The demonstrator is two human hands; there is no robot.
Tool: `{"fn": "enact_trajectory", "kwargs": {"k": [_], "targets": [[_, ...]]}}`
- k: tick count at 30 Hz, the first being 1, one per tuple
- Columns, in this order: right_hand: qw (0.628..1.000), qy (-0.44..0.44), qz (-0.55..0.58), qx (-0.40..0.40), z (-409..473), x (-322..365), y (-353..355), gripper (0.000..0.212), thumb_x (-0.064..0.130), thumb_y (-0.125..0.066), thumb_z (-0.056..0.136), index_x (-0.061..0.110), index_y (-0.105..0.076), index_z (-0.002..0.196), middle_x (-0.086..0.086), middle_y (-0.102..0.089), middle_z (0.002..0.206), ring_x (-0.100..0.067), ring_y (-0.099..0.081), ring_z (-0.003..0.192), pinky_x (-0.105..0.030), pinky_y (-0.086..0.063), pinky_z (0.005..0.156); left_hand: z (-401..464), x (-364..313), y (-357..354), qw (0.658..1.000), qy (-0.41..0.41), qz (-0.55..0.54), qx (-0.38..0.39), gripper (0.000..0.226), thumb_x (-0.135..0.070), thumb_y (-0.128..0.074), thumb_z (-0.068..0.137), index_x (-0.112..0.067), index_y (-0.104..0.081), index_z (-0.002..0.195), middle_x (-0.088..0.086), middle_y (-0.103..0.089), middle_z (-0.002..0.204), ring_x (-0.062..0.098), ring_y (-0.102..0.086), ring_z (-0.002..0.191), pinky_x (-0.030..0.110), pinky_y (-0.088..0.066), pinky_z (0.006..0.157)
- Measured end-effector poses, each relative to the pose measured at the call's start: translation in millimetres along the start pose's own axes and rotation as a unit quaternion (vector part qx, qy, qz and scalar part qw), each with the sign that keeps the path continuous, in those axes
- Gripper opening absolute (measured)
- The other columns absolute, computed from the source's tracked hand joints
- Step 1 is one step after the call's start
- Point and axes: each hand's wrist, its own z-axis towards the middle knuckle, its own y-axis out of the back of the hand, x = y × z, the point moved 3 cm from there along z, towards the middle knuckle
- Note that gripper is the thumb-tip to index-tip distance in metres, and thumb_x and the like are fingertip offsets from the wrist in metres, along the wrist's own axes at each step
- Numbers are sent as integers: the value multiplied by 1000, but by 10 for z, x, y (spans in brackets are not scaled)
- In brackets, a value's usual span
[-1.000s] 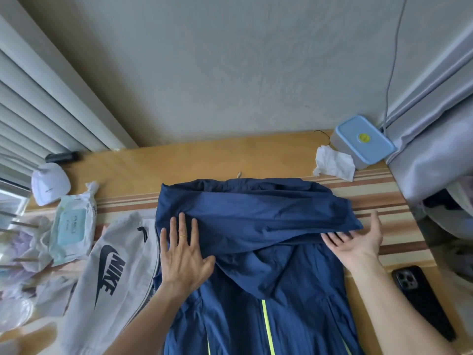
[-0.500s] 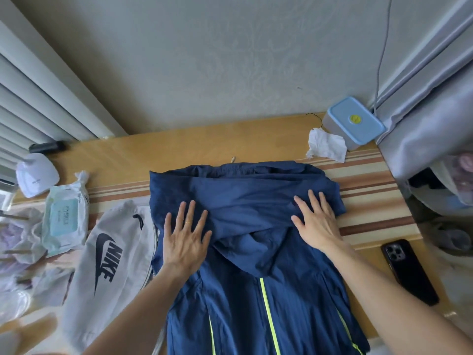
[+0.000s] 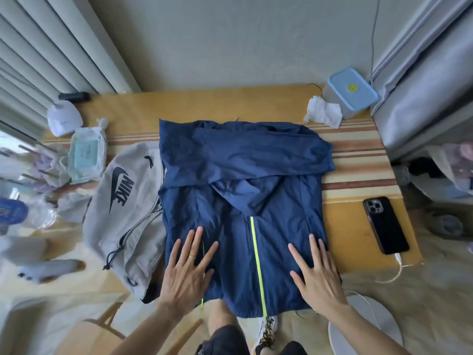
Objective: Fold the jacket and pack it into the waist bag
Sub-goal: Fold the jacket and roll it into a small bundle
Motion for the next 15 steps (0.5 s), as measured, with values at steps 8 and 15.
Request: {"fn": "enact_trajectory", "kwargs": {"k": [8,15], "targets": [[937,-203,270,-85,-640,-442,-13,54,20,-77,85,11,-51,132,-13,-61,124,-34,-62,109,-46,-53,88,-812,-250,-127,921,340,-181,-51,72,-48,-75,80,-8,-49,135,23,-48,128,45,-50,114,55,-50,90],[843,-340,414,-57,-476,-524,-106,39,23,-80,83,17,-42,89,-11,-58,99,-34,-60,88,-43,-50,81,-766,-207,-316,768,521,-370,-29,65,-35,-81,78,1,-48,121,25,-60,120,45,-57,114,49,-48,91]]}}
